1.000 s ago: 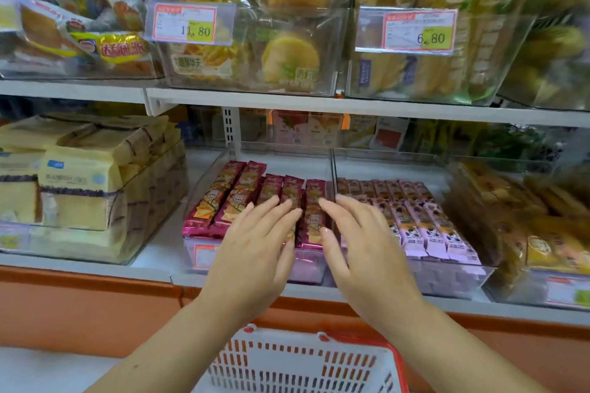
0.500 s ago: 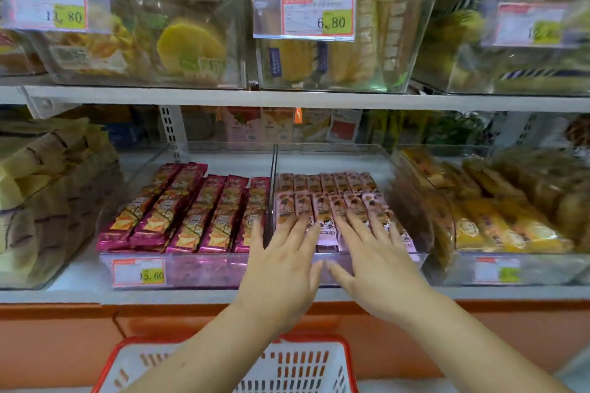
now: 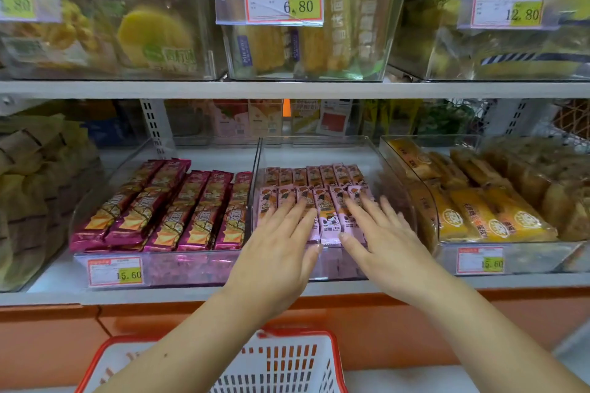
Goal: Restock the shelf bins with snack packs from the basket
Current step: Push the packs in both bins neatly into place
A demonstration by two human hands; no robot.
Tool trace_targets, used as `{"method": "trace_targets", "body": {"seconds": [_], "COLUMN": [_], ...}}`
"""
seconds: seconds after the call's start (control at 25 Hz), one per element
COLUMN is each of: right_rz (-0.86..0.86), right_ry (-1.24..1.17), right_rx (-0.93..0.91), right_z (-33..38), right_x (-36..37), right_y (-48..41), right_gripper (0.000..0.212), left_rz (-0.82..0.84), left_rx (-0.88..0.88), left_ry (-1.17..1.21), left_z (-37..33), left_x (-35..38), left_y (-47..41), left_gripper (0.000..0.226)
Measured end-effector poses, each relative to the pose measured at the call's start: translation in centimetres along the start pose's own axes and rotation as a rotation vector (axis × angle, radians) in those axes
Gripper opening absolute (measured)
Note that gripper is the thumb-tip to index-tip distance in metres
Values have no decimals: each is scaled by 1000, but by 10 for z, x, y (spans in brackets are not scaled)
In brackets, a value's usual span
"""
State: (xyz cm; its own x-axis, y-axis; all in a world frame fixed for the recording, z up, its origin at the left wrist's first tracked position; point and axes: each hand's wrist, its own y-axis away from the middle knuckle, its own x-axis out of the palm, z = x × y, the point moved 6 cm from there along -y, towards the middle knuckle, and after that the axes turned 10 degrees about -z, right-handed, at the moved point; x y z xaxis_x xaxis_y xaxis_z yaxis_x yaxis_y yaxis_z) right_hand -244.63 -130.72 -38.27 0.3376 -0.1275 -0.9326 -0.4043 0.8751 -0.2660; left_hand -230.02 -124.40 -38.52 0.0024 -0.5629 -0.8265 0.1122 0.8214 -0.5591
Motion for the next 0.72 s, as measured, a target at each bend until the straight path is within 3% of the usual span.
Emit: {"method": "trace_targets", "body": {"seconds": [0.16, 0.48, 0.72], "right_rz": [21, -44, 16], "right_ry": [-54, -24, -5], "right_rx": [-11, -92, -135], "right_z": [0, 12, 22], "right_x": [10, 4, 5], "right_y": [6, -1, -2], "right_gripper": [63, 58, 53], "left_rz": [78, 13, -7], "left_rx": [-18, -32, -7], "left_ry": [-71, -16, -37], "left_z": [-4, -1, -2], "left_x": [14, 5, -4], "left_y": [7, 4, 3], "left_gripper": [60, 56, 53]}}
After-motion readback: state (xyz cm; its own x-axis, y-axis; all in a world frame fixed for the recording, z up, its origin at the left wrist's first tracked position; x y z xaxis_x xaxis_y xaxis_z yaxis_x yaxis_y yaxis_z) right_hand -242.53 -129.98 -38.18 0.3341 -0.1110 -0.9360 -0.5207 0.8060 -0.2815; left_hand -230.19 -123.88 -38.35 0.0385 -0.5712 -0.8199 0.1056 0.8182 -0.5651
